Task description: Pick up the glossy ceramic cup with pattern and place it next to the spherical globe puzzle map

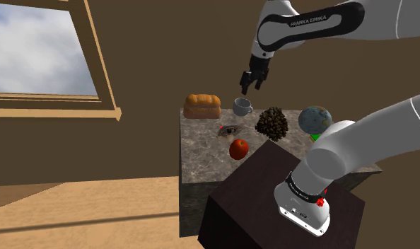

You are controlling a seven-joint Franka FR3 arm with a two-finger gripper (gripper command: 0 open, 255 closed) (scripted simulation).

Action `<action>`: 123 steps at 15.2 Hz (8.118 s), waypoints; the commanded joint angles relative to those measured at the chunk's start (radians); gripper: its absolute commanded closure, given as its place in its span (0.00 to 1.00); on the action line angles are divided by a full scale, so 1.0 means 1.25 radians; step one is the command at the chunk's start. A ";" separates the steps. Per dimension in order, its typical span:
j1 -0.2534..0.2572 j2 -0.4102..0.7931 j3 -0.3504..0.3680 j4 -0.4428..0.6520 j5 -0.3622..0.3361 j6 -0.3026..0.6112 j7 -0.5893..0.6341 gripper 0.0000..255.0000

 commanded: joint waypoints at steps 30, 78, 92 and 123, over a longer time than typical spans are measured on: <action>-0.190 0.949 -0.079 0.613 0.205 0.303 -0.381 0.00; -0.184 0.871 -0.099 0.639 0.181 0.200 -0.378 1.00; -0.174 0.792 -0.116 0.675 0.157 0.088 -0.368 1.00; -0.233 0.342 -0.230 0.228 -0.008 0.118 -0.483 1.00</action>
